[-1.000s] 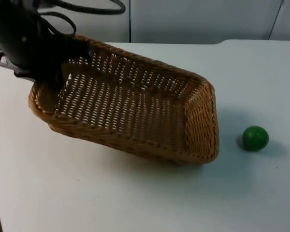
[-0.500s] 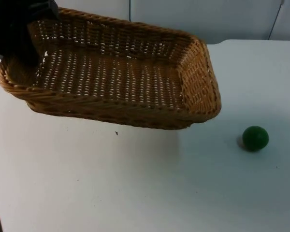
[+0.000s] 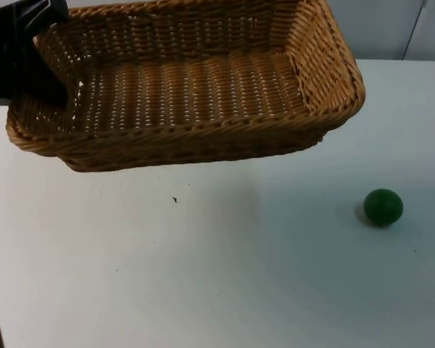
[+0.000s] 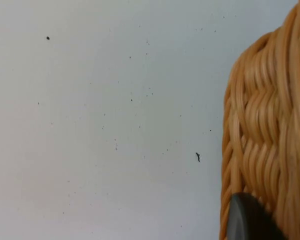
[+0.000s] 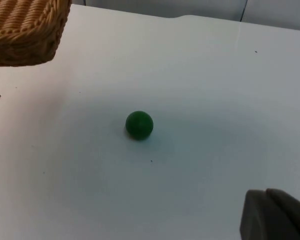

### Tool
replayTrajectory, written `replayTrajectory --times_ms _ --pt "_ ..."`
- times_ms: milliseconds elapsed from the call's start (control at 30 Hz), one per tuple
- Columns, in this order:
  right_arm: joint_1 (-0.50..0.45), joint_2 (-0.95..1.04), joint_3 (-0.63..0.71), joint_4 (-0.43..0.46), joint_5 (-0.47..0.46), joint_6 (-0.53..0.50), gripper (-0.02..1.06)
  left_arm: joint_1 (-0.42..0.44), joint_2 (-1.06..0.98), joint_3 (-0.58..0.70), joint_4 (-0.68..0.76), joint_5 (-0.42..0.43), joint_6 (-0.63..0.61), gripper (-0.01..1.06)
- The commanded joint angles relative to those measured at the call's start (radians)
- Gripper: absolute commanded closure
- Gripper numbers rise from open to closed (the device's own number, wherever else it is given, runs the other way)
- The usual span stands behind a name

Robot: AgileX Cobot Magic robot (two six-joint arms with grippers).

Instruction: Pick up the basket with the left hand and place the ball into the basket with the right hand.

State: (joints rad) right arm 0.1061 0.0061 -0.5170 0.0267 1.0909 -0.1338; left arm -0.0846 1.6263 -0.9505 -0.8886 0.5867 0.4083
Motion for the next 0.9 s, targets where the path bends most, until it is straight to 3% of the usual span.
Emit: replayTrajectory --times_ms 0,600,867 --pt "-0.006 -0.006 0.006 -0.001 -0.010 -0.005 1.05 0.002 -0.014 0.002 -0.041 -0.010 0.002 1.05" --pt "-0.006 -0.006 0.006 -0.001 -0.010 -0.005 1.05 0.002 -0.014 0.002 -0.039 -0.012 0.004 1.05" --pt "-0.006 -0.006 0.006 -0.001 -0.010 -0.005 1.05 0.002 -0.014 0.002 -0.037 0.012 0.113 1.05"
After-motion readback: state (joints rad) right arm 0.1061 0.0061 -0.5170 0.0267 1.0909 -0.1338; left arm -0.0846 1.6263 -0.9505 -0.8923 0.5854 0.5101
